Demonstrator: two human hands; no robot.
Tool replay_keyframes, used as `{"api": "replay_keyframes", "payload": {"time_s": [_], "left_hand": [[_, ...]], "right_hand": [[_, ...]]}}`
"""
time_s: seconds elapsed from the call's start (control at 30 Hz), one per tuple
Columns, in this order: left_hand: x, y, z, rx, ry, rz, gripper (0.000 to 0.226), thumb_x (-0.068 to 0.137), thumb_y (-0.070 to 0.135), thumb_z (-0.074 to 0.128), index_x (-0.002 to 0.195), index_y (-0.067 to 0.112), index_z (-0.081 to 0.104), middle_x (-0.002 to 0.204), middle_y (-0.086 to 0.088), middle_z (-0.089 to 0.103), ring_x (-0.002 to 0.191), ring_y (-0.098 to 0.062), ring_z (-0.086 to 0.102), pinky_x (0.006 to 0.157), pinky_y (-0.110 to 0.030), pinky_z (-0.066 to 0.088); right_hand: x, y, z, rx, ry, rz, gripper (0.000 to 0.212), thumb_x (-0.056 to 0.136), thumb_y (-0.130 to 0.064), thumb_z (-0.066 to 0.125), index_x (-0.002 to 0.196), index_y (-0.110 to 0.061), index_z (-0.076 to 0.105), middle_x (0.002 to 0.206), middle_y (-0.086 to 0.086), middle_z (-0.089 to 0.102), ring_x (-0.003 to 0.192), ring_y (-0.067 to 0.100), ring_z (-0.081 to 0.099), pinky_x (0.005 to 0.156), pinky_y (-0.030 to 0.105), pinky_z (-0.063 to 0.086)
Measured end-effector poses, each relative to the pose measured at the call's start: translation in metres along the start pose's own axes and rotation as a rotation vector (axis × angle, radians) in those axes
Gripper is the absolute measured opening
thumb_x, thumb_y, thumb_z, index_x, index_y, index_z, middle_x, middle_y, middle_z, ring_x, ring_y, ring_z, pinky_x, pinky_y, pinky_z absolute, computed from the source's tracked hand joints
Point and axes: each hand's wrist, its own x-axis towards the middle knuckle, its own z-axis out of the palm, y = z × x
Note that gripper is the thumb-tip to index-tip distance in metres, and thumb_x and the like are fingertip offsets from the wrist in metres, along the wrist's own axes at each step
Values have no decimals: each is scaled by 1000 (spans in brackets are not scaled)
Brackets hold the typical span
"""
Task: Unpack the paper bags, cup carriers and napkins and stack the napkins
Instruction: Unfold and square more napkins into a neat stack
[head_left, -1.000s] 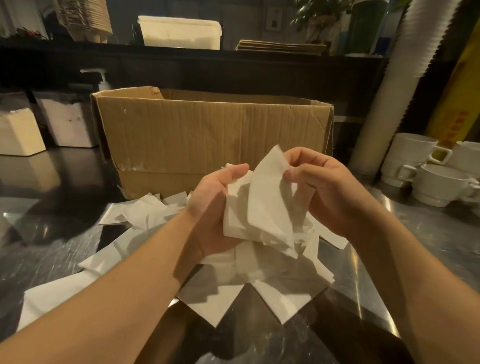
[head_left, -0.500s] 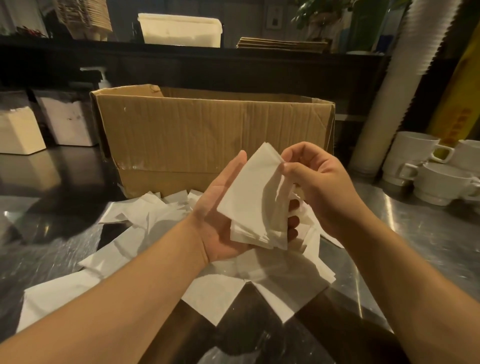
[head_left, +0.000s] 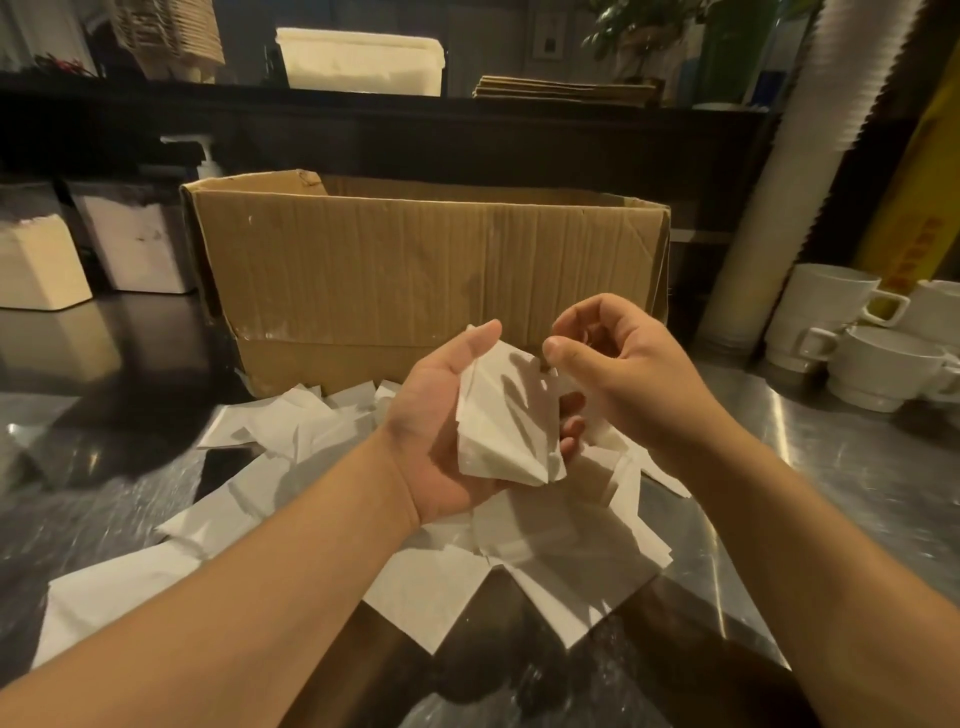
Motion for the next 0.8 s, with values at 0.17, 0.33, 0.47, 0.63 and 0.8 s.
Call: {"api": "replay_keyframes", "payload": {"time_s": [0.17,0.33,0.47,0.63,0.8], "left_hand": [[0,1,4,-56,28,2,61,98,57,54,120,2,70,114,-16,67,98,-32,67,93,-46,53],[-4,4,2,-60,70,8,70,96,64,50,109,1,75,101,-15,70,88,-29,70,84,-40,56],[-3,6,1,-55,153,34,71,96,65,49,121,3,71,118,-16,65,100,-32,66,91,-45,50],[-4,6,3,-23,153,71,69,99,63,44,107,1,73,99,-18,73,81,-33,73,75,-41,61],[-3,5,3,-9,150,47,66,98,61,47,107,2,75,99,-16,71,84,-30,72,80,-39,58]], "right_hand": [[-7,0,-2,-265,-305,-220,48,69,-69,76,105,-42,59,113,-27,50,113,3,49,96,29,49],[-7,2,7,-437,-343,-286,45,71,-79,63,101,-45,61,111,-34,45,116,4,38,102,45,48],[-6,3,6,-381,-314,-291,33,77,-74,57,96,-47,63,106,-33,51,111,5,45,97,42,50],[-5,5,8,-416,-264,-336,27,77,-71,53,92,-50,62,100,-33,55,106,5,47,95,50,47],[-7,6,8,-442,-304,-360,36,74,-75,59,97,-47,64,102,-31,56,108,2,45,97,50,45]]}}
